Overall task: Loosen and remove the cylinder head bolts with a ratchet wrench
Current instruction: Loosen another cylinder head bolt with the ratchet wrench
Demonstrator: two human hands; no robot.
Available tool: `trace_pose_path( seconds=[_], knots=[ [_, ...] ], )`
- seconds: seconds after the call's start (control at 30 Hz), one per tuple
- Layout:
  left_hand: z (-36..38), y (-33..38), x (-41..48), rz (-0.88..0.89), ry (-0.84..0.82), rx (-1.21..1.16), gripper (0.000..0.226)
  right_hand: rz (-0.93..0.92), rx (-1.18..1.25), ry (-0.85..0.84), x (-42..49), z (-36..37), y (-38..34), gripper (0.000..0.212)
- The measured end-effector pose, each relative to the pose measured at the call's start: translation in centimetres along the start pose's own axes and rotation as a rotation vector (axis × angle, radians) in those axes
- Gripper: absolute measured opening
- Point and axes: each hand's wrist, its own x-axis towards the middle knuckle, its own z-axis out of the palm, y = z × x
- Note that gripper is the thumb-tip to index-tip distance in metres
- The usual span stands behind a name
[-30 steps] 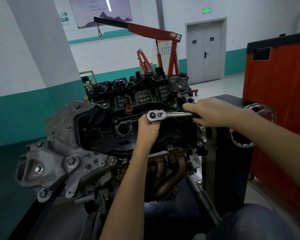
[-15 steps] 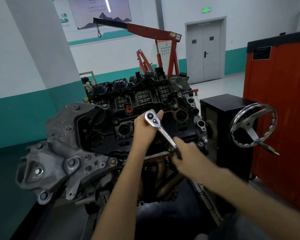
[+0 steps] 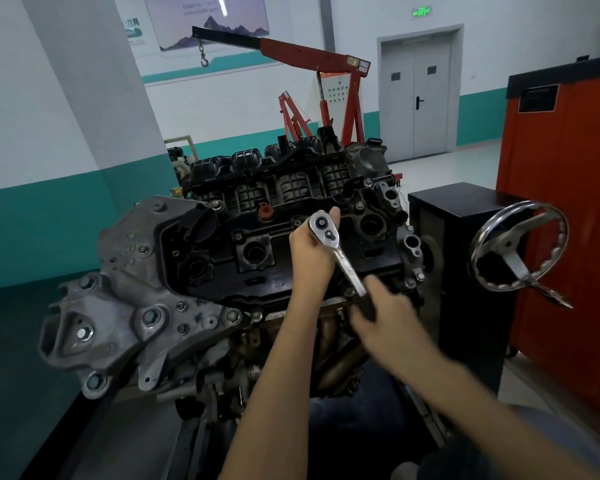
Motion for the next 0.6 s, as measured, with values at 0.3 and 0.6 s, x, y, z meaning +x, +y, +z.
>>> trace_pose_path(
  seconds=[0.3, 0.6],
  knots=[
    [-1.6, -0.2, 1.0, 0.019, -0.184, 0.116, 0.055, -0.056, -0.126, -0.186, 2.0, -2.8, 0.5, 0.021],
    [-1.3, -0.6, 0.5, 0.007, -0.086, 0.017, 0.040, -0.291, -0.610, -0.171, 6.4, -7.7, 1.3, 0.018]
  ],
)
